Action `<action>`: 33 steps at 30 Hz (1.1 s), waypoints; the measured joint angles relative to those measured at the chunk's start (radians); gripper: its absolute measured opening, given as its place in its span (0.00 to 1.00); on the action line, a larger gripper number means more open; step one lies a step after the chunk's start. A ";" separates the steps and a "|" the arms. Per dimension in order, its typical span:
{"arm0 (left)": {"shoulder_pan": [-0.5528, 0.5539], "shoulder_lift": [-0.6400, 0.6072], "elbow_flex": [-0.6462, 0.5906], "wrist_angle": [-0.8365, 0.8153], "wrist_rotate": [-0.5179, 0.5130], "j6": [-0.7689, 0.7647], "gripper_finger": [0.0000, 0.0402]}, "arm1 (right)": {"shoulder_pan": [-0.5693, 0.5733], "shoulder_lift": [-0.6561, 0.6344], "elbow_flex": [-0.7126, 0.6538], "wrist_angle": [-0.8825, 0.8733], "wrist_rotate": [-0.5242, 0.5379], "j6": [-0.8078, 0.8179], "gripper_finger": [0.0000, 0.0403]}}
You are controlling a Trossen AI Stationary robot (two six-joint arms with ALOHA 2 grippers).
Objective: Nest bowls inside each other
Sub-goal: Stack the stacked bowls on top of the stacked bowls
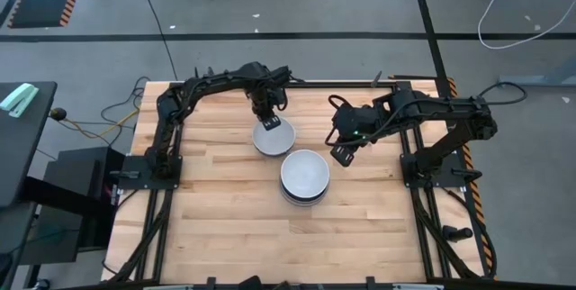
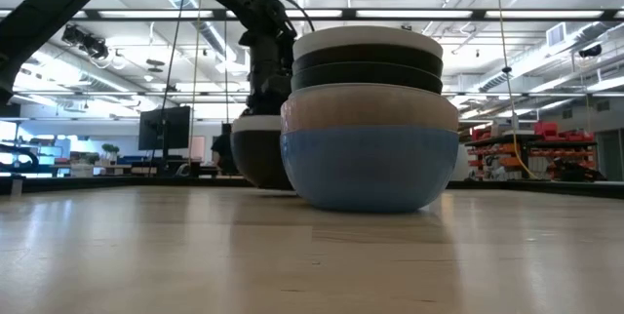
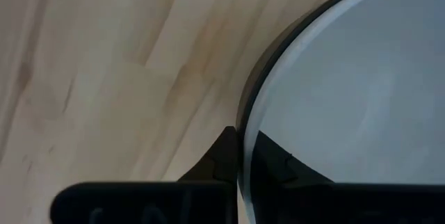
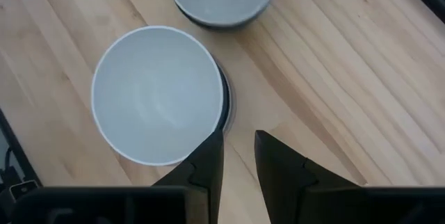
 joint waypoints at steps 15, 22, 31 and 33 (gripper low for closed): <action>-0.047 -0.006 0.422 -0.402 -0.111 0.097 0.05 | 0.000 -0.007 -0.164 -0.022 0.008 0.000 0.22; -0.071 -0.044 0.548 -0.403 -0.125 0.073 0.05 | 0.000 -0.077 -0.269 -0.006 0.010 0.009 0.19; -0.204 -0.091 0.574 -0.401 -0.106 0.057 0.05 | -0.002 -0.241 -0.464 0.059 0.038 0.100 0.16; -0.246 -0.095 0.573 -0.401 -0.105 0.057 0.05 | -0.002 -0.274 -0.513 0.086 0.041 0.123 0.15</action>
